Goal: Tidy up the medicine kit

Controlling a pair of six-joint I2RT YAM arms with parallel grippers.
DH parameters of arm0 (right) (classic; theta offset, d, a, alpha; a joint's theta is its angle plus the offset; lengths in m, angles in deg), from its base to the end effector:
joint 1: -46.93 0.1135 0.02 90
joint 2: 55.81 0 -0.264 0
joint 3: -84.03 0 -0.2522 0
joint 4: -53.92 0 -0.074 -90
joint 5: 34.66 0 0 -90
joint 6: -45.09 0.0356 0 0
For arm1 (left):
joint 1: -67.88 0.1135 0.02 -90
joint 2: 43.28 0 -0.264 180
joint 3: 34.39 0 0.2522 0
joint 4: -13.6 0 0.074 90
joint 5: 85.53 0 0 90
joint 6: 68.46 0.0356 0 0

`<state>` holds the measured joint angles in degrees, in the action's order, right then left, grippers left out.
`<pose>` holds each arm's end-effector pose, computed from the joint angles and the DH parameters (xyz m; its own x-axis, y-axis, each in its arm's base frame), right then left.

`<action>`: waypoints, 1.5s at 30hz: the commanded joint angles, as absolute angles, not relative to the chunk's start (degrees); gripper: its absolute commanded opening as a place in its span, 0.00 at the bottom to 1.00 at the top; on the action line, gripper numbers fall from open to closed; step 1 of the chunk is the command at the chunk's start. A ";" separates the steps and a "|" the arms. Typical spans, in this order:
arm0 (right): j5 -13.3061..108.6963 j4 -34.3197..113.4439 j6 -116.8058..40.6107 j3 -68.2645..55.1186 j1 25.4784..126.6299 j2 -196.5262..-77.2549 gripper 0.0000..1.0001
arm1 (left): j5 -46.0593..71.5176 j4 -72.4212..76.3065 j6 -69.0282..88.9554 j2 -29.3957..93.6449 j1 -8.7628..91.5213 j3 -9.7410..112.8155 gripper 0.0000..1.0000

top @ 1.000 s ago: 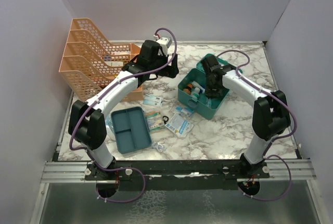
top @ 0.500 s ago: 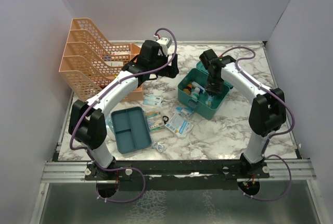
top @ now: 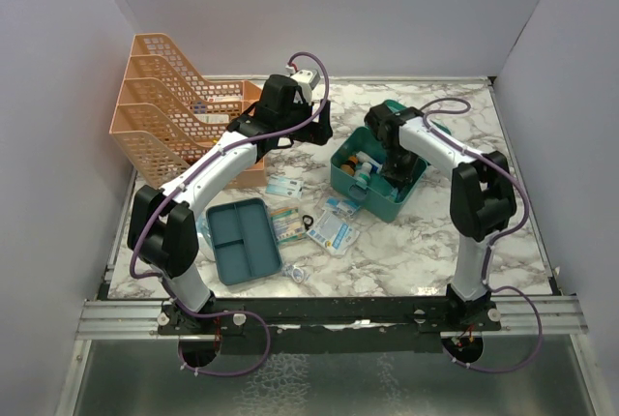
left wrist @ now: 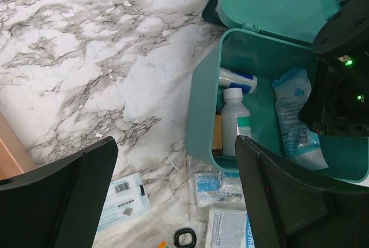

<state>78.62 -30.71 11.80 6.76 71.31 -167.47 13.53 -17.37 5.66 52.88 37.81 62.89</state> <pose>0.3337 0.1358 0.2132 -0.8346 0.4648 -0.2957 0.5395 0.7981 -0.2684 0.3392 -0.2028 0.3266 -0.5820 0.0248 -0.8128 0.4717 0.8244 -0.3127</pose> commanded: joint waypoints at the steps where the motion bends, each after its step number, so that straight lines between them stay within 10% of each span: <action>1: 78.11 -23.70 11.60 5.77 71.10 -166.76 0.21 | 13.81 -16.69 6.40 52.26 38.07 63.55 0.86; 7: 74.75 -17.18 8.39 2.96 71.10 -161.27 0.41 | 13.61 -16.69 6.56 52.34 38.02 63.66 0.86; 45: 71.66 -11.14 -3.92 4.48 66.67 -146.49 0.38 | 20.51 -16.82 8.44 57.49 26.02 73.75 0.87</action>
